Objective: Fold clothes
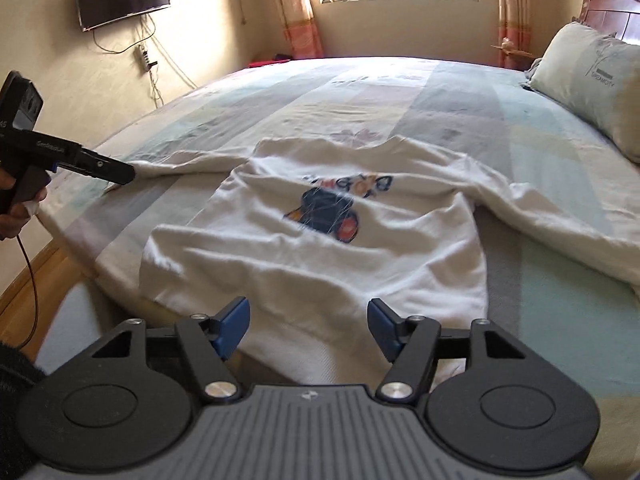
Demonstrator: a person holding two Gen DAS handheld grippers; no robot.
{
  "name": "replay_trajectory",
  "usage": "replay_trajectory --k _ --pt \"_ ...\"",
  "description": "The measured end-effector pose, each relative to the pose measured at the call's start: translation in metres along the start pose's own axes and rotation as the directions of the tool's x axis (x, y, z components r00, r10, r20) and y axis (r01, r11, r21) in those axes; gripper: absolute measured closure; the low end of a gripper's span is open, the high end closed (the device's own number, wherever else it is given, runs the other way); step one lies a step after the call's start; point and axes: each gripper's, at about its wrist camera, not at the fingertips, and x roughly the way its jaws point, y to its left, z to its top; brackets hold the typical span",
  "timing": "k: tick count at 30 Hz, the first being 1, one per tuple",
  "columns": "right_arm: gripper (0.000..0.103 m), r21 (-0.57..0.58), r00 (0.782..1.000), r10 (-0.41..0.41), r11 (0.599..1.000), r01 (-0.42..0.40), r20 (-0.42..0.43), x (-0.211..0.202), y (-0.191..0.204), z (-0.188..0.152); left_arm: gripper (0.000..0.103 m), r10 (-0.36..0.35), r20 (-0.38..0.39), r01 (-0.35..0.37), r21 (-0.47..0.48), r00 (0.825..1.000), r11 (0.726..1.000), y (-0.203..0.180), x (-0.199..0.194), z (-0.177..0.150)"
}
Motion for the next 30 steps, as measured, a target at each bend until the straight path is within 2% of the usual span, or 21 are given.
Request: replay_trajectory --k 5,10,13,16,19,21,24,26,30 --pt "0.033 0.058 1.000 0.003 0.998 -0.002 -0.020 0.033 -0.021 0.025 0.018 0.019 -0.030 -0.019 -0.018 0.999 1.000 0.007 0.013 0.006" --pt "0.033 0.055 0.999 0.006 0.998 -0.005 -0.034 0.059 -0.023 0.041 0.018 0.033 -0.086 -0.037 -0.044 0.996 0.998 0.019 0.038 0.007" --pt "0.033 0.040 0.998 0.040 0.998 -0.038 -0.038 0.068 -0.014 0.044 0.018 0.043 -0.131 -0.051 -0.058 0.990 0.997 0.027 0.058 0.008" --pt "0.033 -0.040 0.989 0.142 0.989 -0.144 -0.036 0.073 0.008 0.042 0.018 0.051 -0.145 -0.061 -0.069 0.988 0.996 0.030 0.063 0.006" --pt "0.034 -0.189 0.959 0.271 0.940 -0.283 -0.087 0.088 0.048 0.035 0.018 0.058 -0.155 -0.071 -0.080 0.986 0.994 0.033 0.067 0.003" --pt "0.035 -0.294 0.937 0.321 0.890 -0.349 -0.139 0.103 0.079 0.029 0.018 0.063 -0.162 -0.078 -0.087 0.985 0.993 0.035 0.069 0.001" --pt "0.036 -0.383 0.912 0.352 0.829 -0.408 -0.212 0.133 0.119 0.021 0.018 0.068 -0.161 -0.083 -0.090 0.985 0.992 0.035 0.069 0.001" --pt "0.036 -0.395 0.901 0.368 0.811 -0.432 -0.230 0.152 0.139 0.019 0.018 0.074 -0.153 -0.089 -0.088 0.985 0.992 0.035 0.065 0.001" --pt "0.036 -0.411 0.903 0.367 0.804 -0.429 -0.224 0.177 0.165 0.015 0.018 0.074 -0.128 -0.087 -0.098 0.989 0.991 0.039 0.056 0.002"
